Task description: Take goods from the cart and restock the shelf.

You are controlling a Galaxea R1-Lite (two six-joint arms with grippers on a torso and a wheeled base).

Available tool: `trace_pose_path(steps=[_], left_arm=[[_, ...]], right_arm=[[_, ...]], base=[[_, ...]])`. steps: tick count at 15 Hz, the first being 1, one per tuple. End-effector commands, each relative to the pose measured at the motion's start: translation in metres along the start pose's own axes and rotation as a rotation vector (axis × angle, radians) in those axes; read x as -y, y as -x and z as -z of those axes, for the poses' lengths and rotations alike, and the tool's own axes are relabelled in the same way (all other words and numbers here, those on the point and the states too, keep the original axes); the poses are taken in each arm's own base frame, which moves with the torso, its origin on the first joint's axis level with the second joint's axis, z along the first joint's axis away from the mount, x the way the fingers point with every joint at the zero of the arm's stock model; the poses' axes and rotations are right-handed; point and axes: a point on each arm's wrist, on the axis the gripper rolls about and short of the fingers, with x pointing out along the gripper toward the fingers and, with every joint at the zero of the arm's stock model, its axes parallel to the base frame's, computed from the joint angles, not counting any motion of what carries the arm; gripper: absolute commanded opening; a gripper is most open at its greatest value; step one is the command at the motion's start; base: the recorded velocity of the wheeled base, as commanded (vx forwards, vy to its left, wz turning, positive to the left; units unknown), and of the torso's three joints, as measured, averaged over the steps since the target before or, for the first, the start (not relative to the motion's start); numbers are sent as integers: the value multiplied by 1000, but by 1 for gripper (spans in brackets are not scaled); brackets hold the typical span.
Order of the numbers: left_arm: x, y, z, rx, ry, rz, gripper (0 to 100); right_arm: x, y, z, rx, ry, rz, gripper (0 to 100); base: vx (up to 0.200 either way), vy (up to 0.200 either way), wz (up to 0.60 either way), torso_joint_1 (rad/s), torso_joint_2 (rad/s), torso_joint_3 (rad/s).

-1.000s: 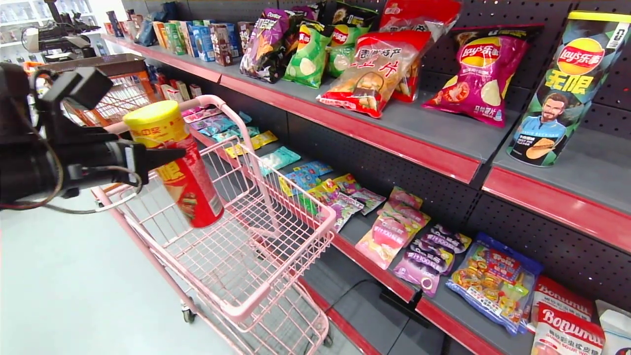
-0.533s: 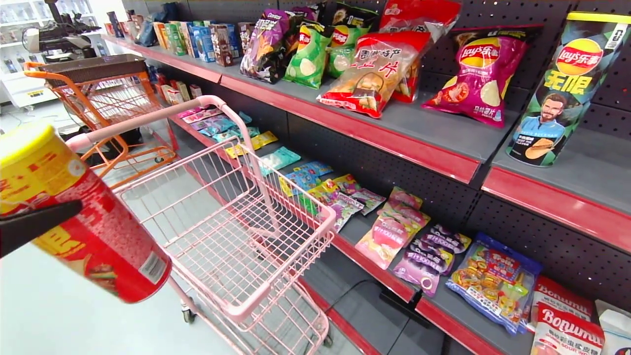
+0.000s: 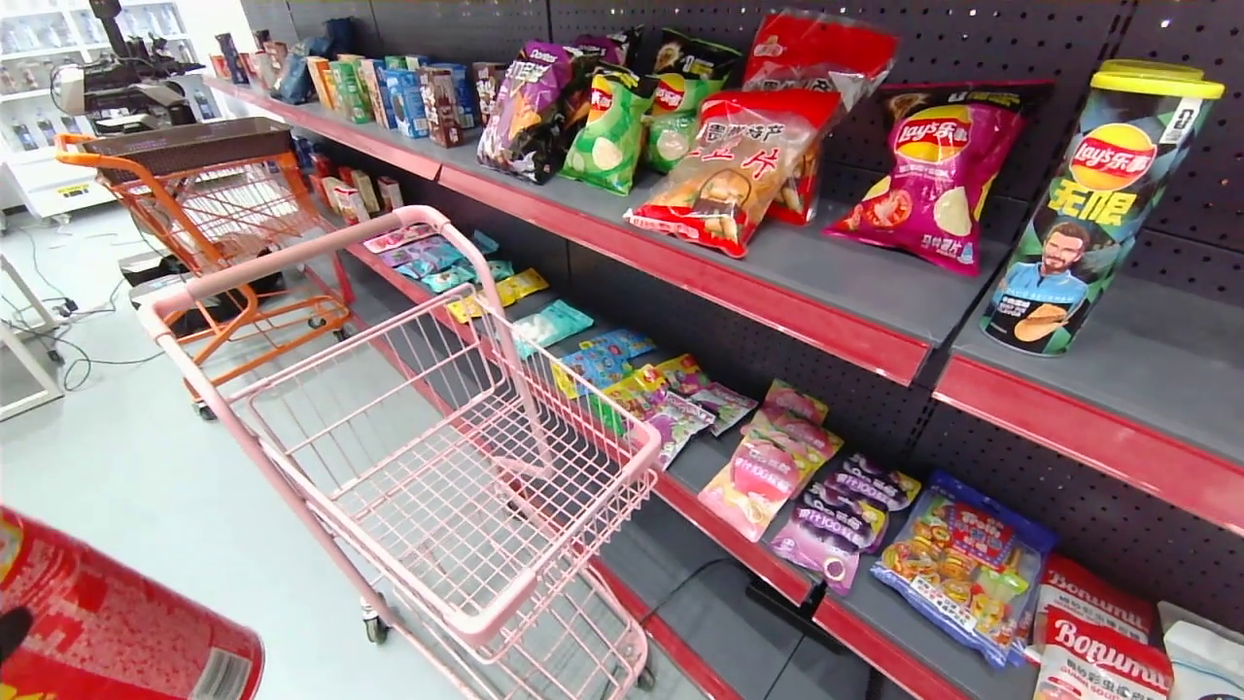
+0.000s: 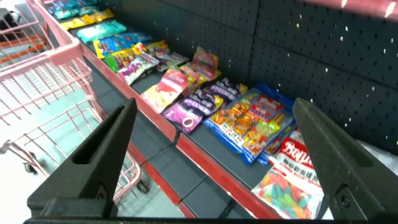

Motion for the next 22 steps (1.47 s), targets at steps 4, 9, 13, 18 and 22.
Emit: trace_pose_path(steps=[4, 9, 13, 18, 22], left_arm=[[4, 20, 22, 77, -13, -56, 0], [5, 23, 28, 89, -15, -55, 0], [5, 25, 34, 95, -17, -55, 0], [4, 25, 35, 84, -21, -126, 0], [4, 25, 34, 81, -26, -113, 0]], right_arm=[[0, 0, 0, 0, 0, -1, 100], [0, 0, 0, 2, 0, -1, 100], [0, 0, 0, 0, 0, -1, 100], [0, 0, 0, 2, -1, 1, 100], [0, 0, 0, 2, -1, 1, 100]], base=[[0, 0, 0, 185, -532, -348], [0, 0, 0, 228, -593, -368], [0, 0, 0, 184, -439, -264], [0, 0, -120, 101, -238, -133], [0, 0, -600, 6, -8, -4]])
